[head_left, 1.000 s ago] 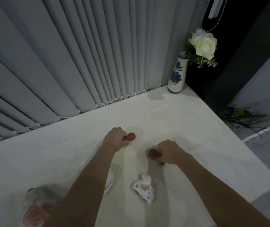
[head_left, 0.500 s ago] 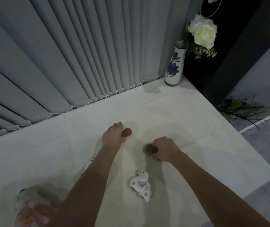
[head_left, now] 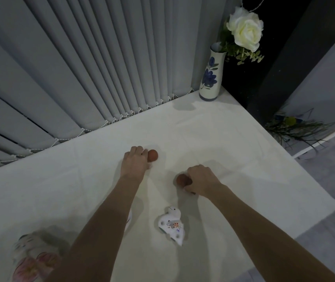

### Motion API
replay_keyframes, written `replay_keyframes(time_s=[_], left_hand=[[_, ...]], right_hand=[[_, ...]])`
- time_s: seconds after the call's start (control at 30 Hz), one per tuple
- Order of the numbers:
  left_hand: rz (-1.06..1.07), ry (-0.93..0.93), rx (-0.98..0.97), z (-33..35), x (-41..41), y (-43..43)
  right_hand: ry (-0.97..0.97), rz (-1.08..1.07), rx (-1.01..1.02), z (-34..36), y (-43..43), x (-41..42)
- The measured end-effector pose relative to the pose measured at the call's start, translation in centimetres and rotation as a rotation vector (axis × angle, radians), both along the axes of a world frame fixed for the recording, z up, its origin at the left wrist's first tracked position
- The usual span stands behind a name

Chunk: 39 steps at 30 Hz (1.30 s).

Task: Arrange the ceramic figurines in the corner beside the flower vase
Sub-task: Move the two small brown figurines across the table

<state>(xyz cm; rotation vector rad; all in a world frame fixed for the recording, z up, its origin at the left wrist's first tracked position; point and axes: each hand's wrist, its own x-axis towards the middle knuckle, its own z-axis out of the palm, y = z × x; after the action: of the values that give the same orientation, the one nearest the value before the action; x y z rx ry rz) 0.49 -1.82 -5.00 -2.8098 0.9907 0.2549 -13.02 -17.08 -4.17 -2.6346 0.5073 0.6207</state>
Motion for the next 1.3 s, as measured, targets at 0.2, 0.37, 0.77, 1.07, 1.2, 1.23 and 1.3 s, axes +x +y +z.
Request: replay_keyframes(time_s=[0.2,0.37,0.77,1.07,1.2,1.23,1.3], left_hand=[[-0.103,-0.045,0.152,1.0,0.8,-0.8],[0.096,0.233,-0.199,2.4,-0.1,-1.0],[0.384,0.822,-0.974,0.7,-9.7,-6.4],[0.361,0.657,-0.973,-0.8,-13.0,-8.8],[0.347,0.611,-0.948,-0.8,-13.1,-9.0],[0.344,0.612,-0.949,-0.7,-13.1,-9.1],[0.344,0.617,-0.949,-0.6,-13.1,-9.2]], right_hand=[[-0.020,-0.036,0.051,0.0,0.0,-0.2],[-0.123,-0.187,0.218,1.1,-1.6,-1.0],[-0.312,-0.307,0.446,1.2,-9.5,-4.4],[-0.447,-0.268,0.452,-0.5,-10.8,-5.7],[-0.500,-0.309,0.477,-1.6,-10.6,-5.8],[-0.508,-0.322,0.499,-1.8,-10.5,-5.7],[-0.514,-0.337,0.529,-2.0,-10.4,-5.7]])
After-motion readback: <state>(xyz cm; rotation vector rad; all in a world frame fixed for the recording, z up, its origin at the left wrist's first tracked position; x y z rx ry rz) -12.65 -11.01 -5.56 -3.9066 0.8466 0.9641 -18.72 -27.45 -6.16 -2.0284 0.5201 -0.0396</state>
